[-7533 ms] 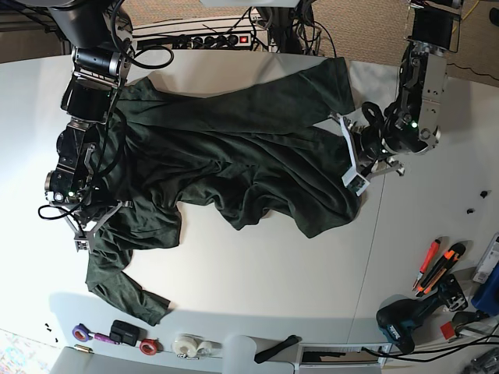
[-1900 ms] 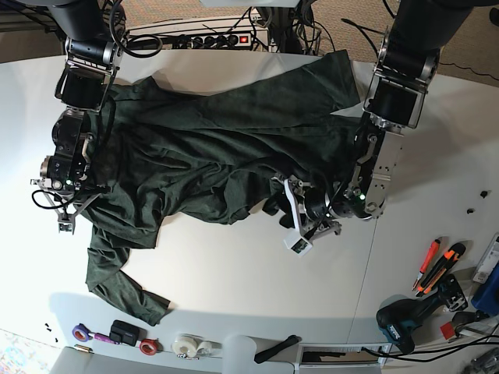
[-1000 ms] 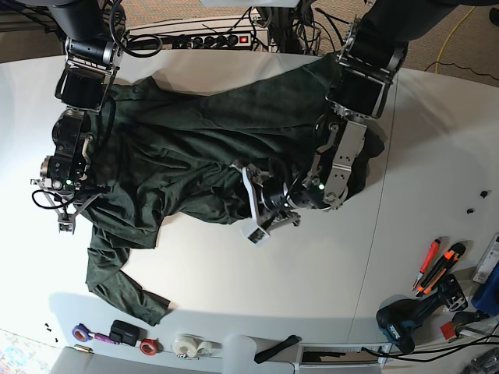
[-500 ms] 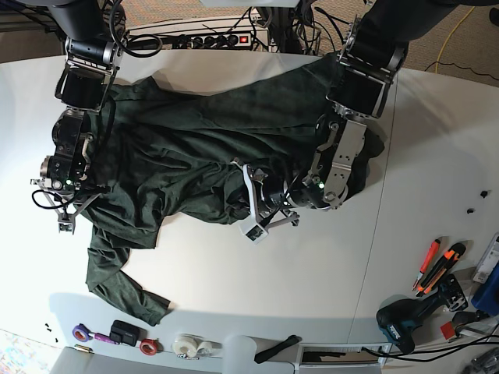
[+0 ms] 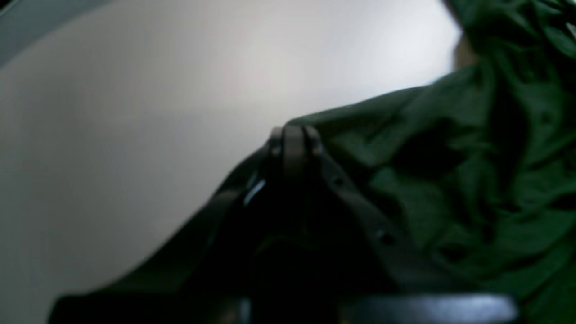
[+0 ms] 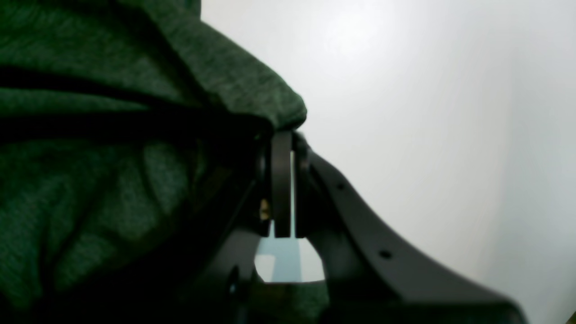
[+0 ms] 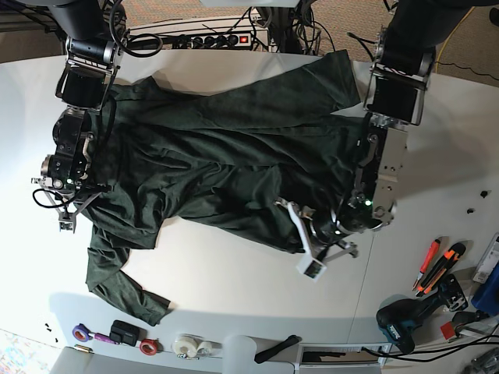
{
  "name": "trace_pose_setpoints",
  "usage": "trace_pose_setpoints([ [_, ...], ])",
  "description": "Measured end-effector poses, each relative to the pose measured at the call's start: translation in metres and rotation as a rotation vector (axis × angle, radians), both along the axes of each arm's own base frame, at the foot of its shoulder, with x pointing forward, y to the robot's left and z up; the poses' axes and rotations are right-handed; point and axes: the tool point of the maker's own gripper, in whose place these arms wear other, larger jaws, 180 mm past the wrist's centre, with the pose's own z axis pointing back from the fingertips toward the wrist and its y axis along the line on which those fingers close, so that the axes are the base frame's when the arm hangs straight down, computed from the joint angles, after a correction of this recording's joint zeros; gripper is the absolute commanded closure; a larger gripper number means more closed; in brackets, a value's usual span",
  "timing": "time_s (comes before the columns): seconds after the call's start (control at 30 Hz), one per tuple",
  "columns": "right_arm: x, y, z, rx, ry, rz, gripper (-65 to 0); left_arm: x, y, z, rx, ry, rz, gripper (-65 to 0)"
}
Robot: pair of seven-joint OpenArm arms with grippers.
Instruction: Layout the t-shirt on the table in an organized manner, then fold the t-shirt properly
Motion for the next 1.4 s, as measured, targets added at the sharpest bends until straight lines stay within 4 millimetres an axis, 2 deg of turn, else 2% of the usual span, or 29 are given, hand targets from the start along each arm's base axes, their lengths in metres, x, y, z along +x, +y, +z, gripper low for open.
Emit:
trace_pose_setpoints([
  [0.1,0.000,0.000,0.000,0.000,0.000,0.000,0.0,0.006,0.013,-0.002,0.047,-0.012,0.052,0.0],
  [0.3,0.000,0.000,0.000,0.000,0.000,0.000,0.0,0.018,0.023,0.005,0.038,-0.053,0.147,0.0],
  [0.37,0.000,0.000,0.000,0.000,0.000,0.000,0.0,0.014,0.012,0.006,0.011,-0.049,0.100,0.0],
  [0.4,0.000,0.000,0.000,0.000,0.000,0.000,0.0,0.007,0.000,0.007,-0.005,-0.052,0.026,-5.2],
  [0.47,0.000,0.000,0.000,0.000,-0.001,0.000,0.0,-0.006,-0.026,0.005,-0.009,-0.050,-0.089,-26.2],
  [0.5,0.000,0.000,0.000,0.000,-0.001,0.000,0.0,-0.010,-0.035,0.001,-0.016,-0.037,-0.107,-32.9],
  [0.53,0.000,0.000,0.000,0.000,-0.001,0.000,0.0,-0.012,-0.043,-0.004,-0.022,-0.028,-0.116,-34.2],
  [0.57,0.000,0.000,0.000,0.000,0.000,0.000,0.0,-0.012,-0.045,-0.009,-0.028,-0.016,-0.095,-34.1],
  [0.7,0.000,0.000,0.000,0.000,-0.001,0.000,0.0,-0.008,-0.032,-0.030,0.060,0.000,-0.028,-33.9],
  [0.77,0.000,0.000,0.000,0.000,0.000,0.000,0.0,-0.007,-0.028,-0.031,0.086,-0.007,-0.025,-33.8],
  [0.87,0.000,0.000,0.000,-0.001,0.000,0.000,0.0,-0.005,-0.025,-0.029,0.085,-0.014,-0.023,-28.1],
  [1.07,0.000,0.000,0.000,0.000,0.000,0.000,0.0,0.005,0.020,-0.033,0.149,-0.017,0.048,-17.8],
  [1.2,0.000,0.000,0.000,0.000,0.001,0.000,0.0,0.008,0.039,-0.033,0.161,-0.016,0.076,-16.7],
  [1.3,0.000,0.000,0.000,0.000,0.000,0.000,0.0,0.003,0.054,-0.040,0.197,0.008,0.065,-16.7],
  [1.4,0.000,0.000,0.000,0.000,0.000,0.000,0.0,-0.004,0.058,-0.048,0.208,0.036,0.054,-16.7],
])
